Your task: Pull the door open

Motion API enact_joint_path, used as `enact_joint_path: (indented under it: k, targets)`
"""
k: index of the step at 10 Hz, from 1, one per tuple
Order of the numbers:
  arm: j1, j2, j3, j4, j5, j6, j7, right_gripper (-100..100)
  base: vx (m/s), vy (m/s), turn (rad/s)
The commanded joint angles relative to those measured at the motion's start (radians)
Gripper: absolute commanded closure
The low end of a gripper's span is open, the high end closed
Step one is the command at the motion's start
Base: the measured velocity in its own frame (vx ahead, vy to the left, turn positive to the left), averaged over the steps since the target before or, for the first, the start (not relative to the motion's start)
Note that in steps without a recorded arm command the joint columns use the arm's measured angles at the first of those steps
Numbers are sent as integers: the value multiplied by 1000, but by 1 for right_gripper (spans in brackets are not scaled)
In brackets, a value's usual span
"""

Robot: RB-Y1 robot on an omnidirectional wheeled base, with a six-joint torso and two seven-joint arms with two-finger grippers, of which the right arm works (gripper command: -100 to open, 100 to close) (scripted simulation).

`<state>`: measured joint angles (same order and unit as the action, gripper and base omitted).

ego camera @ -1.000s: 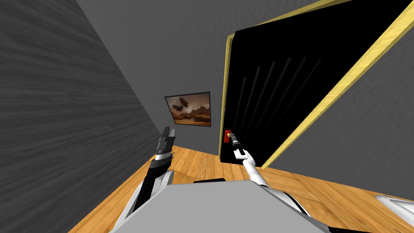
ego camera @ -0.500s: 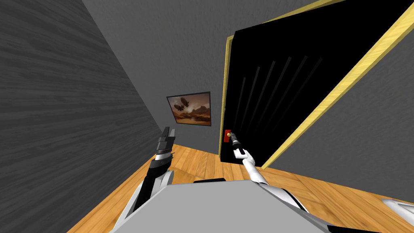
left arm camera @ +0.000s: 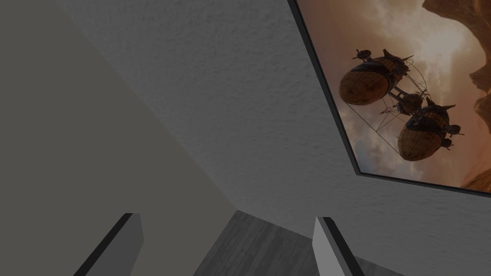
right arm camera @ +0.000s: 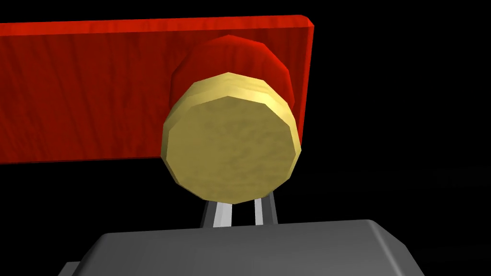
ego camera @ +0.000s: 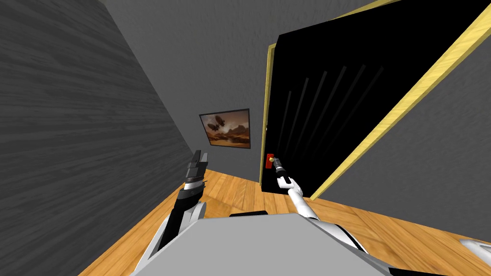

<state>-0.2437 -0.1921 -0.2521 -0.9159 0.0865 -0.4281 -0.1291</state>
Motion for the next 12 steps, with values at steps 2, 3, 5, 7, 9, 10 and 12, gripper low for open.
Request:
enact_joint_path:
  k: [2, 3, 5, 7, 9, 10, 12]
  targets:
    - [-25, 14, 24, 23, -19, -7, -39, 100, -29, -13, 53]
    - [-31, 9, 30, 34, -42, -9, -81, 100, -46, -17, 67]
    - [-37, 5, 36, 46, -64, -12, -122, 100, -60, -27, 39]
    - [-44, 0, 42, 57, -87, -15, -164, 100, -46, -23, 59]
    - [-44, 0, 42, 57, -87, -15, -164, 100, -8, -2, 0]
    - [-50, -5, 48, 68, -109, -17, -205, 100, -16, -12, 43]
    - [-57, -18, 24, 96, -146, -26, -241, -100, -76, -39, 44]
